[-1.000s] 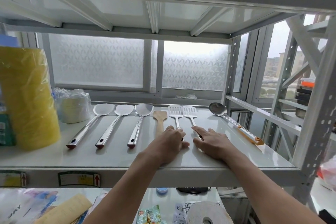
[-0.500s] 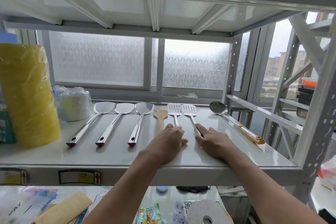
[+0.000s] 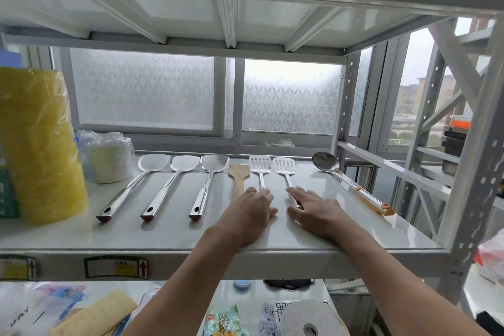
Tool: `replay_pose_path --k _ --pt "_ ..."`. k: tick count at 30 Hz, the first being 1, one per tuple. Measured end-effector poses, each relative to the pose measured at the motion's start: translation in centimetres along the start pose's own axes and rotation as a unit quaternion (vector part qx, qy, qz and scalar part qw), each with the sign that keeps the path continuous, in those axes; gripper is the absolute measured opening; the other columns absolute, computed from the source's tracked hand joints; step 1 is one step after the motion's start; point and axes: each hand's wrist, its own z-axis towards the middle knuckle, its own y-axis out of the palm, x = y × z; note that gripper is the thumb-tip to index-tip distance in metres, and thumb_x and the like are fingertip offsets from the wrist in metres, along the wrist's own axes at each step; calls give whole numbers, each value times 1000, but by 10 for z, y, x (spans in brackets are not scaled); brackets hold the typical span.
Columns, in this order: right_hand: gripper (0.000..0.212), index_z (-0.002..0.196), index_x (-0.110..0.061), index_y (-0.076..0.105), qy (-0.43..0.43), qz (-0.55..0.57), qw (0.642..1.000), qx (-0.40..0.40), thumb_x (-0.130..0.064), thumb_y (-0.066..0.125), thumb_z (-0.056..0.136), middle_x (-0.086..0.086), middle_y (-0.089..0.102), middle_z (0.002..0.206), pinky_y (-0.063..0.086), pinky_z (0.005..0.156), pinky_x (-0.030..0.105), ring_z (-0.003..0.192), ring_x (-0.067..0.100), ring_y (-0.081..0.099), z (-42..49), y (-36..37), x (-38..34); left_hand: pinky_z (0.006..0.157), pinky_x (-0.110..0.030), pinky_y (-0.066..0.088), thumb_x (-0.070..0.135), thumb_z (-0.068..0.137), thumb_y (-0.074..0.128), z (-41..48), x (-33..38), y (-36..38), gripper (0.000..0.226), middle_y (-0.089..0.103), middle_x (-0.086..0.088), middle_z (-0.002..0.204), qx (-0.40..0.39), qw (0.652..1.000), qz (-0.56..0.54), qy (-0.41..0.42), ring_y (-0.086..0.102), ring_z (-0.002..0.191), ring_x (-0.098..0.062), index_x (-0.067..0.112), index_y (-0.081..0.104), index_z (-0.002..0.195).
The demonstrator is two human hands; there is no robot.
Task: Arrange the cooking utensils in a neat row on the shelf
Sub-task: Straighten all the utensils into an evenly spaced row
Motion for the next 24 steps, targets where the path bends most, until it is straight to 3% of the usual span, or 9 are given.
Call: replay_pose_path --k 10,24 --pt "64 158 -43 12 -14 -3 1000 -4 -50 23 95 -12 8 170 8 123 48 157 9 9 8 5 8 106 -34 34 30 105 45 -2 1 1 31 55 -2 142 7 1000 10 -3 45 122 -26 13 60 125" --pt "66 158 -44 10 -14 -8 1000 1 -51 22 93 -13 10 170 8 123 48 156 8 10 13 7 10 110 -36 30 31 105 45 -3 2 -1 34 48 -3 152 0 1000 26 -7 43 129 -27 16 57 133"
